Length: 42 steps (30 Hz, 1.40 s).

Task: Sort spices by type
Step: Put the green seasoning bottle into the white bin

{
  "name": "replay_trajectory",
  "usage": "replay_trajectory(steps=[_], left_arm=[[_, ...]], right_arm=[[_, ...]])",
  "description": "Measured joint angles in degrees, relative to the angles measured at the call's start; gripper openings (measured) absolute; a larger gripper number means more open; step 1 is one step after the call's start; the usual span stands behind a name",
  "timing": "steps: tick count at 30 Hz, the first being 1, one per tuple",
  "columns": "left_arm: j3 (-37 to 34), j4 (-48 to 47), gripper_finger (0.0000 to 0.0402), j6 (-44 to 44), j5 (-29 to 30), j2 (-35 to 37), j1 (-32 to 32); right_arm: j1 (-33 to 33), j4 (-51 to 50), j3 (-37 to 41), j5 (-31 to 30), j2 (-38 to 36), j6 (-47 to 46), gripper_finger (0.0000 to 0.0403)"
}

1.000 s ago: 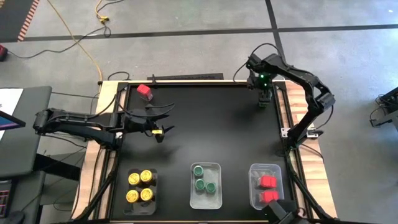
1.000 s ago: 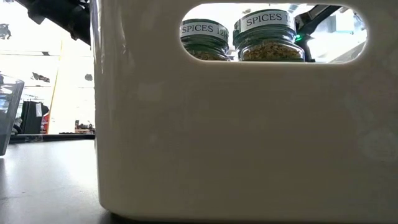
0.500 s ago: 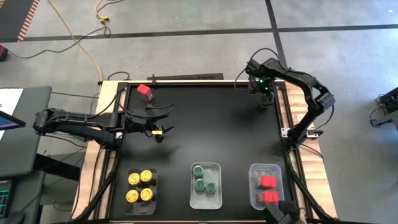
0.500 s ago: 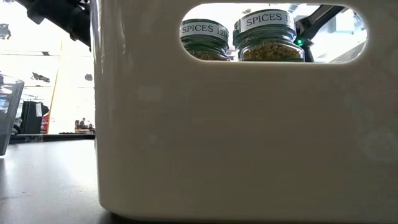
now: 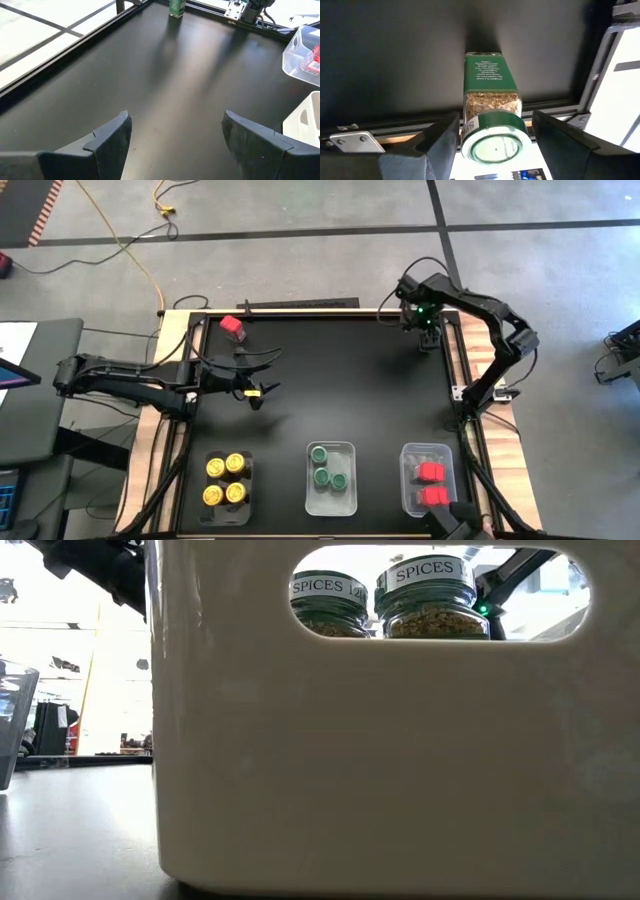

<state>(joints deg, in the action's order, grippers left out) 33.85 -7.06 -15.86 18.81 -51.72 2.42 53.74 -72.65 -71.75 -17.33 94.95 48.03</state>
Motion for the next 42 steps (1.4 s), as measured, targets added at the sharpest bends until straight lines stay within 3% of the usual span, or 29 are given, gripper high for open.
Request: replay_trajectory(steps=[17,42], left_arm=[[0.0,-0.1,0.0297,-1.4,0.0,0.0,-3.1],[0.0,0.0,0.0297,-3.5,0.0,0.0,-3.4]], right_arm=[[0.8,0.9,3.0,0.6,7.5,-4.3,0.0281],[1.0,0.5,2.1,-4.1,7.4,-7.0,0.0277]])
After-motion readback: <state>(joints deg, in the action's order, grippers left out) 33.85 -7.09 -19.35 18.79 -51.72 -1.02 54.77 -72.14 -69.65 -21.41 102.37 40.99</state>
